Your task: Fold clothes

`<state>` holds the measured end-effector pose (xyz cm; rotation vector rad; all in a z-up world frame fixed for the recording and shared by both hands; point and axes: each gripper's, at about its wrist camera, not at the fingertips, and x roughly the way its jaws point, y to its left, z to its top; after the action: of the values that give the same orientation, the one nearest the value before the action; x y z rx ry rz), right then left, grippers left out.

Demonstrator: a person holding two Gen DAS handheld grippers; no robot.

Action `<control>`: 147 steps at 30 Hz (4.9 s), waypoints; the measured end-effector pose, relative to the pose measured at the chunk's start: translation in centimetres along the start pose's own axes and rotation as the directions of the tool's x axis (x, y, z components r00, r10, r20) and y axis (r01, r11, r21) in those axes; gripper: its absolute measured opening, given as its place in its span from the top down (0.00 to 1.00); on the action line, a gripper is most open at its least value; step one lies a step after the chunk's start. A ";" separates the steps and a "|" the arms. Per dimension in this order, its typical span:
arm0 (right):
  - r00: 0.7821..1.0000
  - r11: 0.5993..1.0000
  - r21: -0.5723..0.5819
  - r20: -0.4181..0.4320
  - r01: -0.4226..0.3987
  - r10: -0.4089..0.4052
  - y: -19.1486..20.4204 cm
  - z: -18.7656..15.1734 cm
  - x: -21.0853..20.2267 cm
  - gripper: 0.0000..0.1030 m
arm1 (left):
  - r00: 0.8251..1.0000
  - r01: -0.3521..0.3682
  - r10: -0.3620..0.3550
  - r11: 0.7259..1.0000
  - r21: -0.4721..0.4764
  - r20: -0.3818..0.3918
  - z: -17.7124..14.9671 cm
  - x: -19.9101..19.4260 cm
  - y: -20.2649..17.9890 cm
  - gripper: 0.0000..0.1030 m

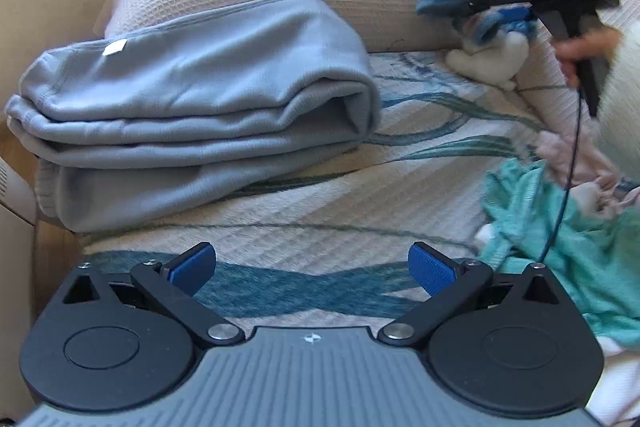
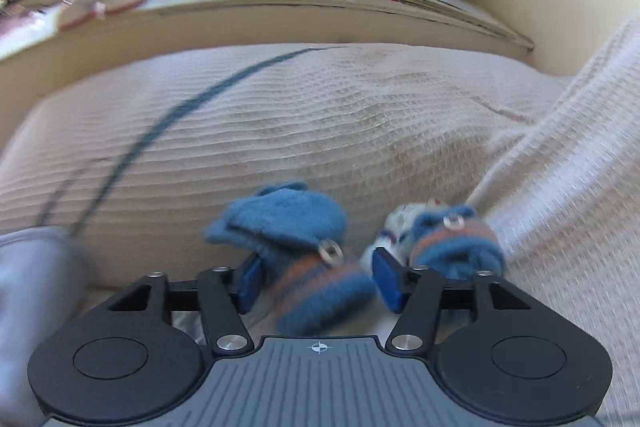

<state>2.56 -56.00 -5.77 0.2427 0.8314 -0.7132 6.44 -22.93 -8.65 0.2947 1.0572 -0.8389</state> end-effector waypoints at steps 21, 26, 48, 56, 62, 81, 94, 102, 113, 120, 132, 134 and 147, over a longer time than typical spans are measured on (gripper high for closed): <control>0.989 0.945 0.320 0.150 -0.067 0.020 -13.0 -20.2 -29.1 0.55 | 0.984 0.178 -0.180 0.972 0.150 0.003 -4.1 -3.7 -8.8 0.00; 0.989 0.952 0.296 0.139 -0.082 0.042 -13.3 -19.4 -25.2 0.81 | 0.981 0.189 -0.192 0.974 0.126 0.011 -5.1 -4.7 -8.5 0.00; 0.997 0.979 0.202 -0.068 0.037 -0.024 -11.6 -17.0 -13.7 0.55 | 0.995 0.102 -0.101 0.994 0.041 -0.020 -5.0 -3.3 -5.7 0.00; 0.992 0.975 0.205 -0.110 0.085 -0.063 -12.2 -16.7 -11.0 0.58 | 0.994 0.108 -0.106 0.991 0.074 -0.027 -5.4 -3.8 -5.7 0.02; 0.987 0.981 0.152 -0.125 0.123 -0.105 -11.6 -16.9 -10.3 0.91 | 0.995 0.095 -0.094 0.993 0.063 -0.011 -5.4 -4.2 -4.9 0.13; 0.969 0.971 0.236 0.245 -0.027 -0.033 -9.6 -13.4 -21.4 0.98 | 0.998 0.028 -0.027 1.000 -0.005 0.054 -5.3 -6.1 -1.3 0.28; 0.915 0.980 -0.017 0.354 -0.199 0.193 -1.4 -9.3 -27.0 0.98 | 0.996 -0.030 0.034 0.999 -0.045 0.088 -5.3 -7.3 0.6 0.21; 0.992 0.998 0.041 0.118 0.041 -0.046 -5.1 -14.6 -22.7 0.53 | 0.998 -0.039 0.040 0.999 -0.027 0.042 -5.7 -5.7 -0.2 0.14; 0.982 0.955 0.234 0.014 0.180 -0.188 -11.7 -20.9 -23.2 0.45 | 1.000 -0.021 0.022 0.997 0.070 -0.013 -5.4 -3.4 -3.6 0.13; 0.957 0.920 0.282 0.016 0.273 -0.289 -13.1 -21.2 -23.8 0.44 | 0.998 -0.034 0.037 0.998 0.055 -0.042 -5.2 -2.6 -3.6 0.13; 0.991 0.944 0.318 0.062 0.091 -0.117 -14.2 -21.2 -21.8 0.89 | 0.997 -0.040 0.045 0.996 0.075 -0.066 -5.5 -2.2 -4.2 0.12; 0.994 0.940 0.342 0.099 0.006 -0.042 -13.8 -20.5 -21.9 0.91 | 0.997 -0.047 0.052 0.995 0.082 -0.056 -5.4 -2.5 -4.2 0.13; 0.883 0.874 0.181 0.229 -0.452 0.409 -2.6 -14.3 -21.9 0.95 | 0.987 -0.150 0.150 0.989 -0.011 0.062 -4.0 -7.1 0.1 0.12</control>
<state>-17.67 -40.79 1.25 0.5465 0.4884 -0.3969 2.30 -17.27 -4.57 0.3365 0.9661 -0.7056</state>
